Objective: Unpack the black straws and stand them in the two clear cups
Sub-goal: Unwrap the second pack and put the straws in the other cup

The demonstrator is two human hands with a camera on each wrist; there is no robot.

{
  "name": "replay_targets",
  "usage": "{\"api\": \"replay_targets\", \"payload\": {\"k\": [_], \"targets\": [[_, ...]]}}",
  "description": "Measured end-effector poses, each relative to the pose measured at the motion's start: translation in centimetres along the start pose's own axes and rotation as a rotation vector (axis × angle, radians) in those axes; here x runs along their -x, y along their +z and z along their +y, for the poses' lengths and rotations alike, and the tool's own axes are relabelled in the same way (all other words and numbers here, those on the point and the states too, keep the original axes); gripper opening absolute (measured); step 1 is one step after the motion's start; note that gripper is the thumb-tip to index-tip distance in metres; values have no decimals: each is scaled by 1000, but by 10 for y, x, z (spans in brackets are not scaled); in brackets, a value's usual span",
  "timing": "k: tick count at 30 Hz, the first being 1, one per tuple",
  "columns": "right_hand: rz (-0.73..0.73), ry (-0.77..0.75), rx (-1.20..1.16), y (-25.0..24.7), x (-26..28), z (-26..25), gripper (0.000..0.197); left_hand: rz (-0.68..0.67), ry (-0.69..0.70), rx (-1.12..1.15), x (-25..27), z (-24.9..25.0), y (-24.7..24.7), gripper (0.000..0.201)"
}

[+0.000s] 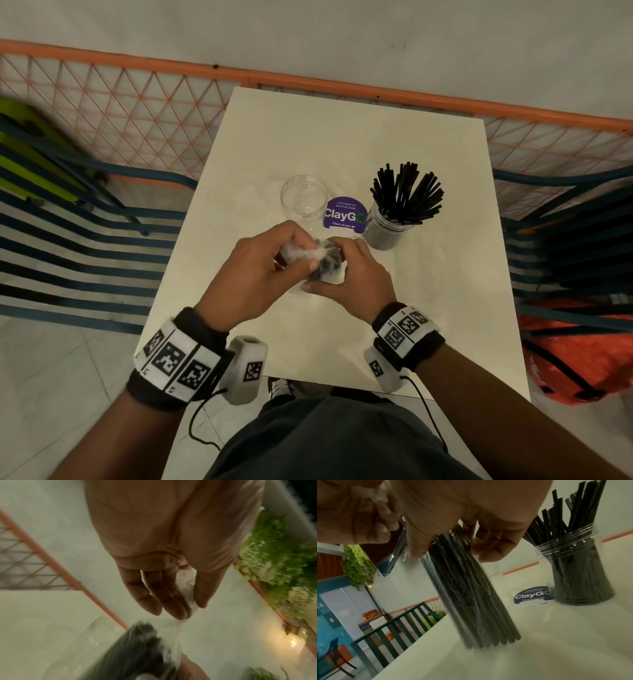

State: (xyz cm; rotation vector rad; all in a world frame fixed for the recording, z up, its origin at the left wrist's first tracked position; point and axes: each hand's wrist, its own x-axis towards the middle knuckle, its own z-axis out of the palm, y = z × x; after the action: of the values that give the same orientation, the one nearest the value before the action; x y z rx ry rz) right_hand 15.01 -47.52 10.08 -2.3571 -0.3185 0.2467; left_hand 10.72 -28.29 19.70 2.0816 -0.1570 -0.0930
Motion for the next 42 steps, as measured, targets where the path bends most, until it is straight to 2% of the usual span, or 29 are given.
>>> {"api": "replay_targets", "payload": {"k": [3, 6, 8, 15, 19, 22, 25, 28, 32, 35, 37, 42], "targets": [[-1, -8, -74, -3, -3, 1, 70, 12, 95, -57, -9, 17, -14, 17], [-38, -5, -239, -12, 1, 6, 65, 39, 120, -54, -15, 25, -28, 22], [-63, -35, -271, -17, 6, 7, 63, 45, 138, -129, -18, 28, -32, 26], [-114, -126, -245, -11, 7, -1, 82, 34, 130, -177, -21, 30, -29, 31], [-100, -91, -233, -11, 4, -1, 91, 19, 142, -161, -22, 29, -31, 28], [-16, -37, -317, -14, 0, 4, 80, 4, 142, -124, -21, 30, -34, 28], [5, -29, -394, -21, 1, 6, 68, 16, 173, -83, -21, 31, -38, 26], [-61, -74, -360, -22, 4, 2, 66, 24, 174, -52, -23, 31, -39, 28], [-207, -83, -319, -11, 1, -4, 82, 14, 167, -13, -29, 27, -37, 31], [-163, -16, -203, 0, -3, -13, 95, -1, 148, 50, -32, 19, -33, 34], [-121, 17, -112, 6, -7, -19, 98, -27, 156, 122, -32, 17, -31, 33], [-25, 37, -43, 20, -16, -25, 73, -20, 161, 278, -30, 11, -26, 27]]}}
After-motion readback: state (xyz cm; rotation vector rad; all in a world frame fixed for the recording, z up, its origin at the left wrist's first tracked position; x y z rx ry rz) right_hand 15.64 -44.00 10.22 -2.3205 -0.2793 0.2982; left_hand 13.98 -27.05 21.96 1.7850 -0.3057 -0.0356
